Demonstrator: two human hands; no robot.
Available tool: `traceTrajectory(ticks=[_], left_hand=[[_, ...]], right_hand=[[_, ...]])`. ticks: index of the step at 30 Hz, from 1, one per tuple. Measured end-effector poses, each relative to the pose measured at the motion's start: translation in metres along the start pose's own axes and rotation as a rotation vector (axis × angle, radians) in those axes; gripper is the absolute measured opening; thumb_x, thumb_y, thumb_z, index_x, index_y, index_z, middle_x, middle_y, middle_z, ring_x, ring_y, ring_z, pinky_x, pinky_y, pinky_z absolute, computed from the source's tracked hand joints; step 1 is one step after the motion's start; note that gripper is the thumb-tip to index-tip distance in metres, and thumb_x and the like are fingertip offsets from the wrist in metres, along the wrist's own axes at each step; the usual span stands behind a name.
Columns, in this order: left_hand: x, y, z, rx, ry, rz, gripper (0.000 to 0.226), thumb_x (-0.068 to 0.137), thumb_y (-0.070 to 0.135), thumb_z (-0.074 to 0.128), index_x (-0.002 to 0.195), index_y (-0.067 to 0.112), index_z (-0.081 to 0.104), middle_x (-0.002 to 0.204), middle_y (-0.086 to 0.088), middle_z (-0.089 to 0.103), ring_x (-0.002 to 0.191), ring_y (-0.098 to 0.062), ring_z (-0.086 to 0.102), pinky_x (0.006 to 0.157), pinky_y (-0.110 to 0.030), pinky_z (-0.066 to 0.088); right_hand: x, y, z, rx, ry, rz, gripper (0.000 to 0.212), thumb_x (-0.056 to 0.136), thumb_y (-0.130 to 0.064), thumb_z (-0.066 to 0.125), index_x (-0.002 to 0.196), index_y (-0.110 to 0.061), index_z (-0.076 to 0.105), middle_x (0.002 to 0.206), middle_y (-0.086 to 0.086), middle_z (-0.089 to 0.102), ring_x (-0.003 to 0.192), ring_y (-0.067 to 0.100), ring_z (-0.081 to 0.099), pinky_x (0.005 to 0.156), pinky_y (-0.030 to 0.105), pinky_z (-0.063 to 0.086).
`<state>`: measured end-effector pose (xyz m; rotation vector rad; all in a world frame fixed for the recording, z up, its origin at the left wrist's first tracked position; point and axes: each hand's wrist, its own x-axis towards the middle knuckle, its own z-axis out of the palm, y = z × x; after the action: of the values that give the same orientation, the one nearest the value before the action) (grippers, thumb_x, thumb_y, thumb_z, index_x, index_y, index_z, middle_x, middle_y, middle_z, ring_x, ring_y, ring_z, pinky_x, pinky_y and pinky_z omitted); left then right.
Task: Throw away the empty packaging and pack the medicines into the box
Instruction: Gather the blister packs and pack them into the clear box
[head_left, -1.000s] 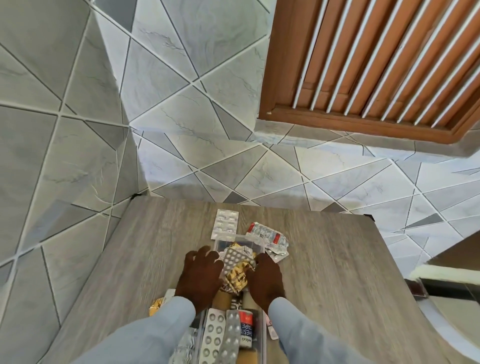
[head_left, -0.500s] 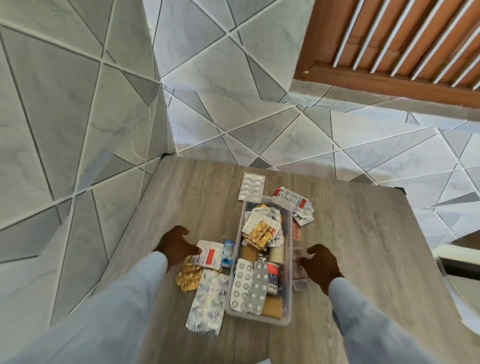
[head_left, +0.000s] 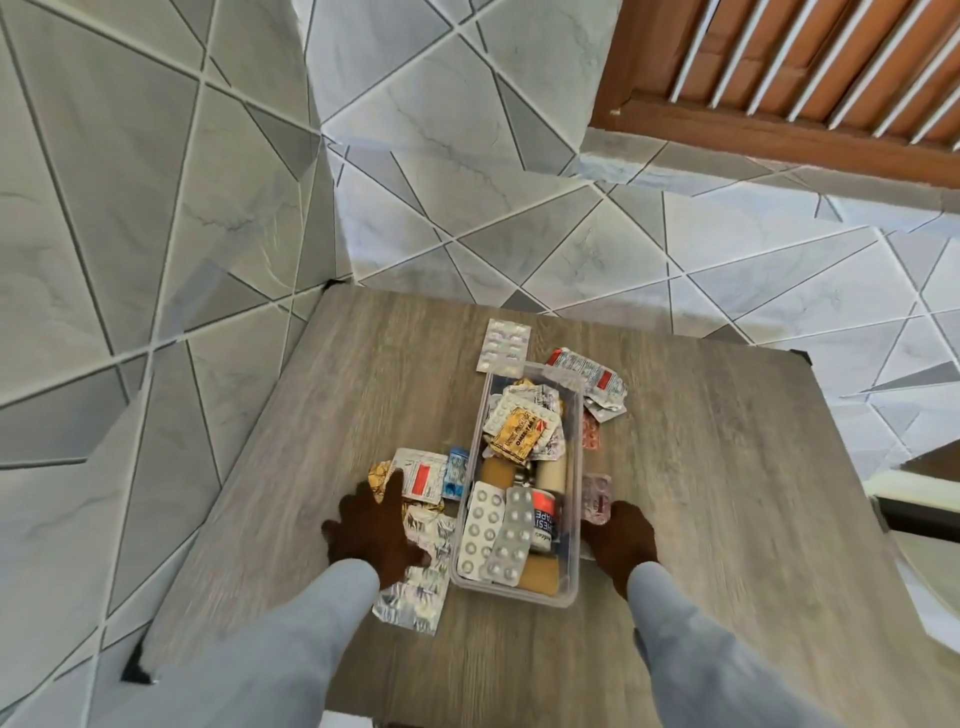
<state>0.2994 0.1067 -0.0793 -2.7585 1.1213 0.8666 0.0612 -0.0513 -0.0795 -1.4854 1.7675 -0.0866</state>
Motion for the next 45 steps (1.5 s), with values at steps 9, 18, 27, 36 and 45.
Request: traceTrajectory(ticks=[9, 18, 27, 36, 45], left_hand=[[0.006, 0.010, -0.021, -0.247, -0.005, -0.222, 0.126, 0.055, 0.035, 0.088, 0.147, 0.036, 0.002, 0.137, -0.019, 0.039, 0.126, -0.041, 0.041, 0.101, -0.053, 0.037], [0.015, 0.002, -0.018, -0.721, 0.060, -0.248, 0.073, 0.045, 0.026, 0.081, 0.109, 0.026, 0.046, 0.096, -0.008, 0.068, 0.087, -0.030, 0.065, 0.078, -0.043, 0.056], [0.004, -0.015, -0.042, -1.025, 0.127, -0.039, 0.030, 0.070, -0.010, 0.067, 0.085, 0.016, 0.064, 0.074, 0.000, 0.070, 0.076, -0.022, 0.066, 0.061, -0.028, 0.052], [0.023, -0.045, -0.104, -1.259, 0.145, 0.056, 0.041, 0.072, -0.005, 0.065, 0.108, 0.013, 0.057, 0.102, -0.019, 0.067, 0.081, -0.031, 0.064, 0.063, -0.035, 0.051], [-0.017, 0.085, -0.063, -0.988, -0.159, 0.376, 0.064, 0.077, -0.004, 0.053, 0.129, 0.033, 0.045, 0.110, -0.006, 0.064, 0.074, -0.019, 0.062, 0.059, -0.029, 0.050]], right_hand=[[-0.007, -0.009, -0.038, 0.206, 0.100, -0.201, 0.030, 0.096, -0.032, 0.051, 0.083, -0.008, 0.063, 0.079, 0.012, 0.066, 0.067, 0.025, 0.059, 0.054, 0.027, 0.041], [-0.037, -0.058, -0.021, 0.094, -0.026, -0.478, 0.018, 0.095, -0.024, 0.054, 0.096, -0.013, 0.067, 0.086, 0.005, 0.069, 0.066, 0.014, 0.060, 0.048, 0.019, 0.039], [-0.056, -0.075, 0.008, 0.118, -0.169, -0.469, 0.030, 0.093, -0.018, 0.056, 0.124, -0.022, 0.056, 0.119, -0.001, 0.068, 0.105, 0.021, 0.066, 0.089, 0.035, 0.056], [-0.037, -0.080, -0.005, 0.409, 0.040, -0.269, 0.016, 0.092, -0.014, 0.056, 0.106, -0.022, 0.054, 0.105, 0.005, 0.067, 0.087, 0.021, 0.068, 0.075, 0.043, 0.060], [-0.042, -0.066, -0.016, 0.530, -0.008, -0.178, 0.018, 0.091, -0.010, 0.053, 0.106, -0.020, 0.053, 0.093, 0.005, 0.069, 0.079, 0.025, 0.070, 0.071, 0.051, 0.060]])
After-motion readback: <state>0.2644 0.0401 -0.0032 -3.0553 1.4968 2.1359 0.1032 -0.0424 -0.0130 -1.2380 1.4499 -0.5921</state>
